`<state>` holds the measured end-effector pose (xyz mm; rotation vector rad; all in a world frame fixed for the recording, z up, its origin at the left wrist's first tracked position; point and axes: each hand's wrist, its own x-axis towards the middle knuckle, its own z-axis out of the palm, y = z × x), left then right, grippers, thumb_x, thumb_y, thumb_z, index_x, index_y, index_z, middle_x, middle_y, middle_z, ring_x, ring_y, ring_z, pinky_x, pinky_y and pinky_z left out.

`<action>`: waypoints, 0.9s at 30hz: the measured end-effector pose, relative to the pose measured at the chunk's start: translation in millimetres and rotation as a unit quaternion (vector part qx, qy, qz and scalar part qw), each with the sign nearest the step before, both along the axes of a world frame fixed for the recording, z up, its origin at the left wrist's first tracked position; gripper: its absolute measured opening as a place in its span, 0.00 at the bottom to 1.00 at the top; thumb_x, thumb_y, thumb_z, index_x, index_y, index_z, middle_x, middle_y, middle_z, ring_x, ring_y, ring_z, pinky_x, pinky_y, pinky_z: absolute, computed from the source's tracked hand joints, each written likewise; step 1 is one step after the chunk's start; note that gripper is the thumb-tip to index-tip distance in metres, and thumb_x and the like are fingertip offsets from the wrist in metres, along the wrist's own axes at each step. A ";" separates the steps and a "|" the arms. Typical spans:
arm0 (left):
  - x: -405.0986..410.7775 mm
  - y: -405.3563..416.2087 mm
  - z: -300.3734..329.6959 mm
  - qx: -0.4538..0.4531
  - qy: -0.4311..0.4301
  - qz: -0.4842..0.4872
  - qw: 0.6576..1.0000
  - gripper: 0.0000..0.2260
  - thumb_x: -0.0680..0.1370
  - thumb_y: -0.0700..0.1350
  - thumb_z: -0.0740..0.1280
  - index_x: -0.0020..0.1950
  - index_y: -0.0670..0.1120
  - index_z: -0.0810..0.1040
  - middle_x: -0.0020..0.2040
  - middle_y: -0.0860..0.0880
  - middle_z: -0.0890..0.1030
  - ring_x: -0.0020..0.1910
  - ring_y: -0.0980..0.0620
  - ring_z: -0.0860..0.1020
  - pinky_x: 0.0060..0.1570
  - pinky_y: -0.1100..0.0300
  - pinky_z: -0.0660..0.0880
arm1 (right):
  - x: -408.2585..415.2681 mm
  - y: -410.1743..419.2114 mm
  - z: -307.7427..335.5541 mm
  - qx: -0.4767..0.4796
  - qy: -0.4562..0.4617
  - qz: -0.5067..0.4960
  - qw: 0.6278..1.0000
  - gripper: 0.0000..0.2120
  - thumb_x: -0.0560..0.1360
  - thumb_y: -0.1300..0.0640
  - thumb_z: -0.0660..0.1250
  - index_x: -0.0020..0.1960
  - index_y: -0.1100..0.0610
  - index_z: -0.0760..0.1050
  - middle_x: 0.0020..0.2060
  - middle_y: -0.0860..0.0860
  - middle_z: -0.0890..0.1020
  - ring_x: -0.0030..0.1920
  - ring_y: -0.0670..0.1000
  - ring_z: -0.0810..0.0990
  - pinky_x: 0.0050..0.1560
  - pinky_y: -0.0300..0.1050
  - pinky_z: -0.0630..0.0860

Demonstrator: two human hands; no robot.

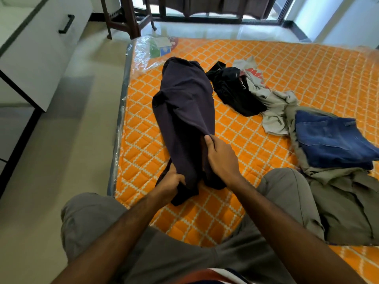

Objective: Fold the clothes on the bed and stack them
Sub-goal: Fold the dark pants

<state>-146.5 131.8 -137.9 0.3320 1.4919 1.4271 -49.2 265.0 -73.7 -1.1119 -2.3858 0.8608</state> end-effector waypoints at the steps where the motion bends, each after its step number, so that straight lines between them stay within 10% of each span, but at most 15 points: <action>1: 0.1 -0.4 0.1 0.004 -0.008 0.005 1.000 0.40 0.69 0.22 0.56 0.79 0.48 0.60 0.70 0.45 0.74 0.62 0.51 0.77 0.47 0.60 0.78 | -2.0 -1.1 2.8 0.008 0.016 0.007 1.000 0.20 0.85 0.41 0.51 0.65 0.47 0.76 0.48 0.50 0.84 0.48 0.54 0.82 0.46 0.55 0.78; 6: 4.3 5.8 4.5 0.052 -0.154 0.112 0.980 0.17 0.86 0.41 0.52 0.72 0.40 0.70 0.70 0.40 0.74 0.59 0.48 0.79 0.55 0.58 0.79 | -13.6 -30.7 -15.1 -0.021 -0.060 0.207 0.976 0.21 0.81 0.44 0.58 0.73 0.47 0.67 0.61 0.54 0.81 0.59 0.59 0.80 0.52 0.57 0.78; 10: -4.4 3.8 9.6 0.093 -0.212 0.129 0.964 0.27 0.81 0.62 0.52 0.71 0.46 0.73 0.66 0.46 0.80 0.64 0.48 0.78 0.63 0.51 0.74 | -7.8 -45.3 -19.4 -0.037 -0.160 0.303 0.939 0.35 0.78 0.54 0.67 0.80 0.51 0.54 0.65 0.55 0.76 0.60 0.59 0.78 0.51 0.59 0.78; 15: -13.5 9.7 2.8 0.021 -0.152 0.170 0.973 0.15 0.80 0.46 0.66 0.63 0.38 0.79 0.64 0.36 0.79 0.56 0.40 0.81 0.53 0.48 0.78 | 10.7 -38.3 -4.7 -0.173 -0.110 0.346 0.916 0.23 0.79 0.52 0.70 0.72 0.54 0.70 0.59 0.51 0.80 0.55 0.49 0.81 0.49 0.44 0.76; 18: -26.3 13.0 14.1 0.025 -0.162 0.206 0.965 0.15 0.70 0.40 0.69 0.55 0.37 0.80 0.59 0.37 0.80 0.55 0.39 0.79 0.53 0.47 0.77 | 20.9 -17.6 0.3 -0.367 -0.009 0.176 0.913 0.08 0.83 0.56 0.63 0.56 0.58 0.79 0.45 0.56 0.84 0.40 0.51 0.86 0.39 0.50 0.82; 22: -35.4 10.2 55.1 0.062 -0.161 0.135 0.976 0.12 0.74 0.35 0.63 0.53 0.39 0.82 0.51 0.41 0.83 0.48 0.43 0.82 0.51 0.53 0.79 | 13.9 20.6 -5.0 -0.227 0.069 -0.040 0.971 0.13 0.80 0.44 0.66 0.51 0.54 0.79 0.44 0.47 0.82 0.45 0.46 0.81 0.46 0.50 0.77; 25: -44.0 9.6 81.1 0.115 -0.185 0.132 0.967 0.13 0.71 0.38 0.65 0.52 0.41 0.83 0.47 0.44 0.85 0.44 0.45 0.84 0.45 0.57 0.82 | -9.6 15.0 3.2 -0.454 0.120 0.050 0.881 0.16 0.84 0.42 0.56 0.66 0.47 0.75 0.58 0.39 0.81 0.59 0.40 0.78 0.56 0.33 0.73; 27: -50.5 11.9 96.2 0.148 -0.181 0.135 0.963 0.13 0.71 0.39 0.65 0.52 0.41 0.85 0.48 0.44 0.85 0.46 0.44 0.84 0.47 0.56 0.82 | -18.8 9.7 -0.7 -0.559 0.199 0.059 0.803 0.18 0.85 0.47 0.57 0.72 0.49 0.72 0.70 0.50 0.76 0.67 0.47 0.74 0.68 0.38 0.69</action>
